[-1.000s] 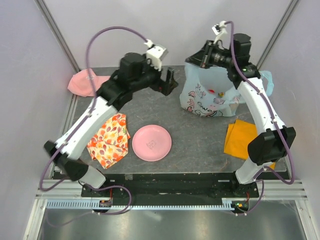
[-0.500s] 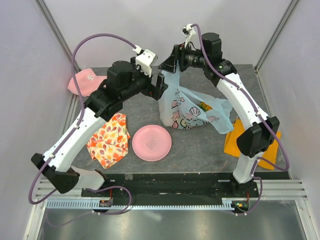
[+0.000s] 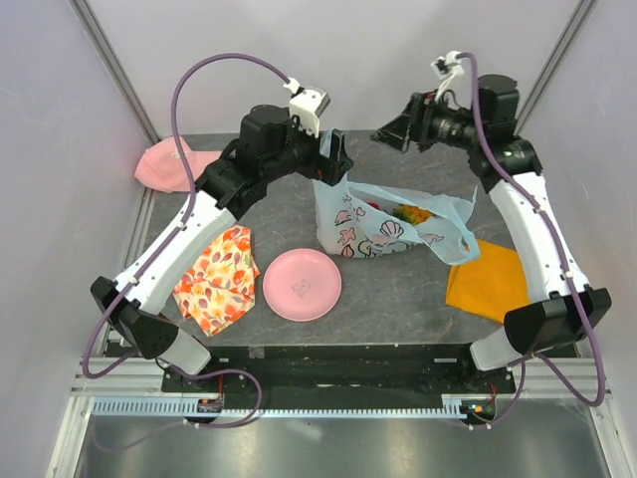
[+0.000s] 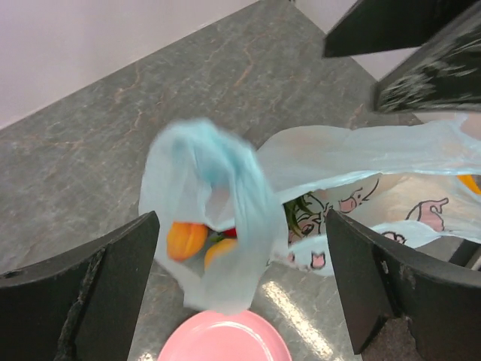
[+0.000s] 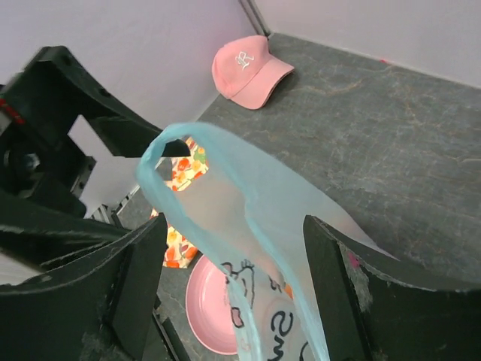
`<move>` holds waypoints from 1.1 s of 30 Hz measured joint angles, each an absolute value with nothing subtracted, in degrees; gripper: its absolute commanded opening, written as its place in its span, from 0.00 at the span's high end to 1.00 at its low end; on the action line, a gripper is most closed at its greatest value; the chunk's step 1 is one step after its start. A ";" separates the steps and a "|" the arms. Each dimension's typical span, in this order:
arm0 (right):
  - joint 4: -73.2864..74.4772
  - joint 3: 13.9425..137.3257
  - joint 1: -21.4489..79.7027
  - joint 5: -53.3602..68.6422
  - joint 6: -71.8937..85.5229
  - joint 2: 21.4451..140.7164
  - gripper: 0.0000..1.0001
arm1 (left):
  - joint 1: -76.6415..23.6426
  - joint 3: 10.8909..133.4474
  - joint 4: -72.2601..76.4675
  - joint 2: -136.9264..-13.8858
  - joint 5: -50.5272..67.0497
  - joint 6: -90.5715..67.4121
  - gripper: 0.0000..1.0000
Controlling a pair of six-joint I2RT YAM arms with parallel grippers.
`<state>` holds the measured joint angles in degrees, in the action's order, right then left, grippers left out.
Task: Take the fake fruits out of the plastic bag
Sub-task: Adjust the plastic bag at the center of the board.
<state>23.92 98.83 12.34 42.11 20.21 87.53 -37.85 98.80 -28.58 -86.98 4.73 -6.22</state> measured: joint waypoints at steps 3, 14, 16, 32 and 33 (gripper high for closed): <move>26.09 100.31 7.73 44.34 20.05 85.89 0.19 | -37.85 101.86 -28.34 -89.52 5.96 -7.03 0.03; 65.32 120.60 4.43 34.35 -17.15 84.93 0.02 | -37.78 104.07 -29.65 -92.16 1.78 -7.64 0.20; 69.23 117.97 4.38 29.89 -22.83 82.08 0.02 | -37.78 102.52 -30.59 -90.15 1.58 -7.64 0.17; 78.11 91.35 4.78 15.49 -37.10 70.94 0.45 | -37.74 95.02 -34.41 -81.67 2.13 -7.64 0.55; 78.06 91.39 4.78 15.57 -37.32 72.01 0.52 | -37.74 95.02 -34.37 -82.11 2.22 -7.62 0.68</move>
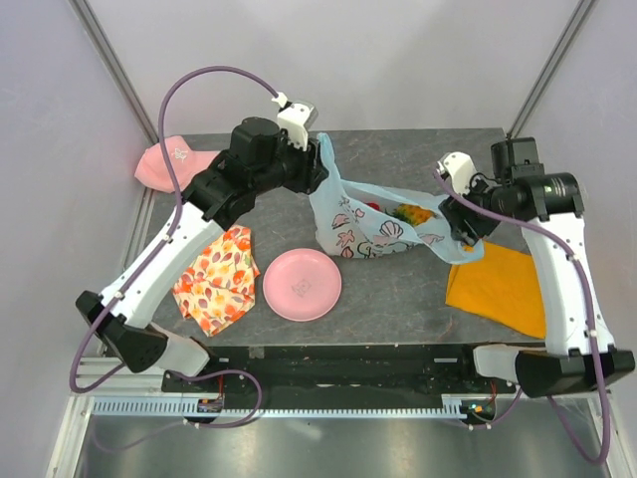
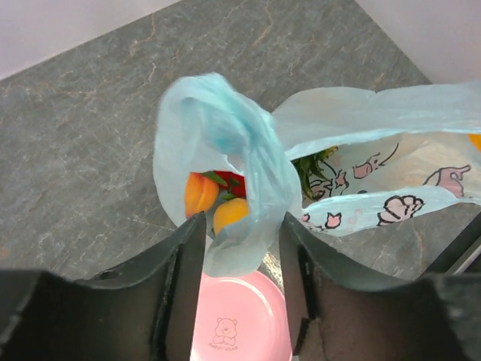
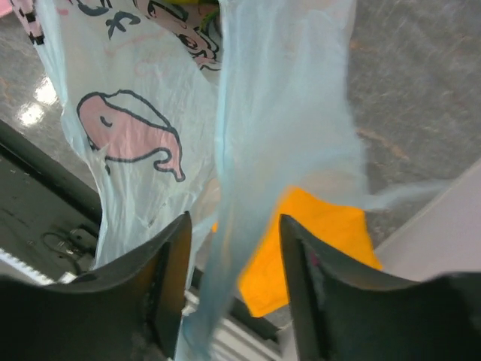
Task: Take the fake fruits out of the plastic bag
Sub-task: Adjust the plastic bag at the center of the board.
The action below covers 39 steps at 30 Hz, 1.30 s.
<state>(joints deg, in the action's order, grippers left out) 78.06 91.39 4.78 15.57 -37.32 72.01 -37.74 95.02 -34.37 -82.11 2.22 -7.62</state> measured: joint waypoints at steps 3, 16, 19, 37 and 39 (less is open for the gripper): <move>78.26 92.66 4.78 16.29 -37.50 76.38 0.74 | -37.47 95.13 -34.22 -83.96 3.20 -7.62 0.98; 57.30 124.84 4.75 16.47 -24.25 108.88 1.00 | -24.25 122.56 -29.08 -106.26 9.91 -4.27 0.98; 50.43 134.63 4.75 15.86 -21.26 115.70 1.00 | -22.31 132.57 -27.11 -112.27 12.25 -4.23 0.99; 34.85 73.73 8.12 20.75 -21.23 82.61 0.45 | -23.83 81.12 -25.26 -81.97 18.63 -2.52 0.98; 39.13 68.23 9.87 20.71 -21.93 82.46 0.36 | -23.88 77.93 -26.98 -81.95 19.81 -2.70 0.98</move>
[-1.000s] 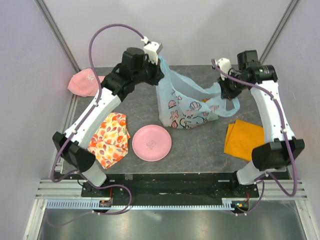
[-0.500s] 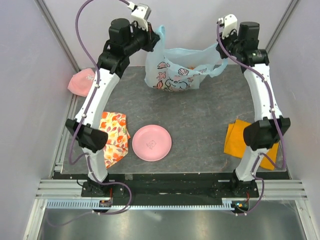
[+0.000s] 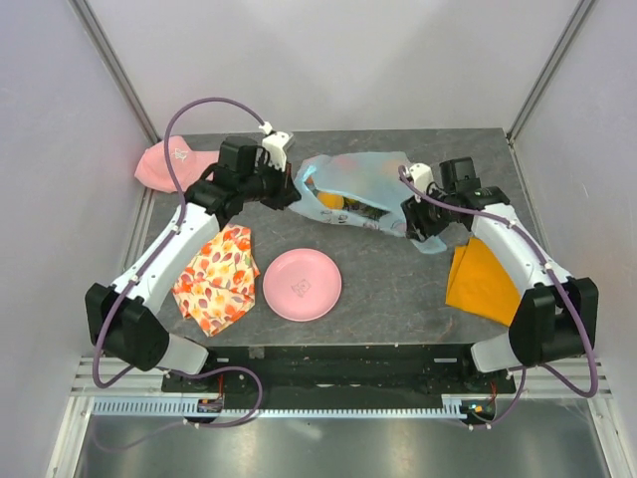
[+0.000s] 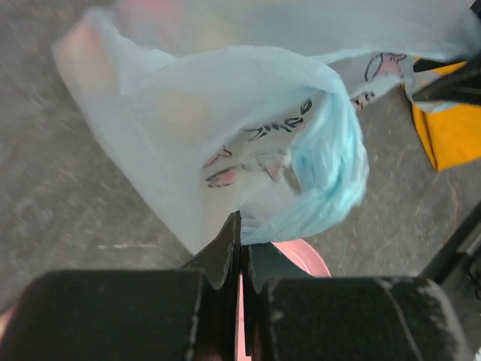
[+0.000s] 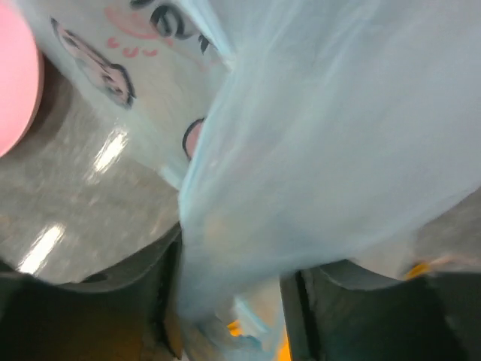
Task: Take the fake fruits out of the plastic bag
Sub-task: Adjust the plastic bag at the center of the board.
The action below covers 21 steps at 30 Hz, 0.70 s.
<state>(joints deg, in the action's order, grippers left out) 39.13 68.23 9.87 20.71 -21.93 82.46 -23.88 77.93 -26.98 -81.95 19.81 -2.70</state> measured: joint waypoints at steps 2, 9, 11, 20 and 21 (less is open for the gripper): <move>42.35 67.26 10.50 20.53 -21.91 82.17 0.31 | -23.88 76.42 -28.16 -81.95 20.84 -2.96 0.98; 47.46 81.38 10.28 21.19 -23.09 74.35 0.29 | -23.88 75.13 -28.80 -80.77 23.09 -3.29 0.52; 47.33 86.43 10.79 22.33 -23.16 72.62 0.34 | -23.88 75.00 -29.69 -79.48 23.66 -3.86 0.39; 47.48 90.85 20.53 28.56 -22.41 76.20 0.55 | -23.90 79.57 -31.00 -73.03 29.36 -7.90 0.20; 47.53 90.26 20.93 28.69 -22.50 78.24 0.55 | -24.01 80.20 -30.81 -73.08 29.45 -8.38 0.19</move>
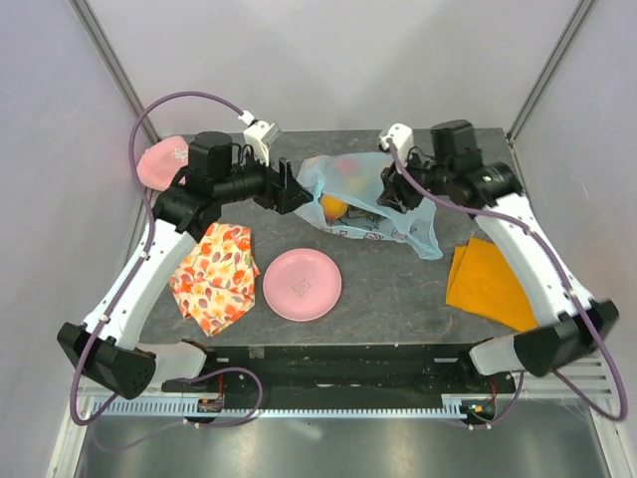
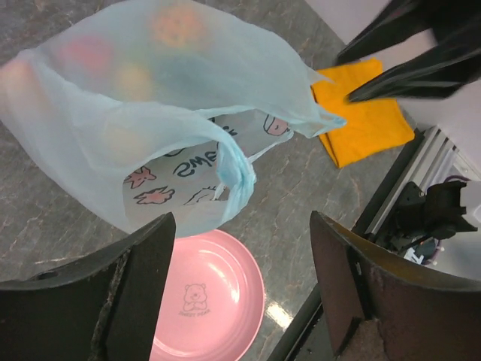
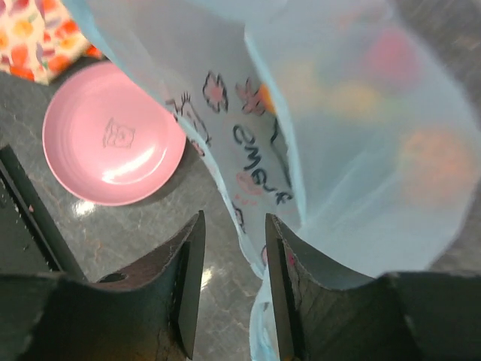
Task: Take the fake fruits out of the plastic bag
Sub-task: Adjust the plastic bag at the center of the board.
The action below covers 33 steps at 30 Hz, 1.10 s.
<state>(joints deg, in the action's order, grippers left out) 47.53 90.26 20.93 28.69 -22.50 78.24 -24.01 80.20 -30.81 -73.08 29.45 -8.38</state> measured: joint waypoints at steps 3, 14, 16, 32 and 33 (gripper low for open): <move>48.31 88.36 21.28 28.67 -22.50 84.82 0.58 | -24.62 80.62 -30.81 -73.30 28.95 -9.28 0.17; 47.31 87.57 21.98 29.28 -20.27 96.97 0.62 | -28.60 80.62 -30.20 -80.73 21.93 -11.46 0.70; 47.16 87.57 22.39 29.95 -19.97 98.13 0.63 | -28.58 80.62 -30.20 -82.48 20.75 -11.92 0.89; 39.51 99.33 23.90 19.00 -12.32 115.94 0.55 | -28.58 79.40 -29.93 -80.05 19.77 -12.27 0.98; 39.18 100.64 23.83 17.10 -12.14 116.73 0.51 | -28.58 79.29 -29.93 -79.85 19.79 -12.27 0.98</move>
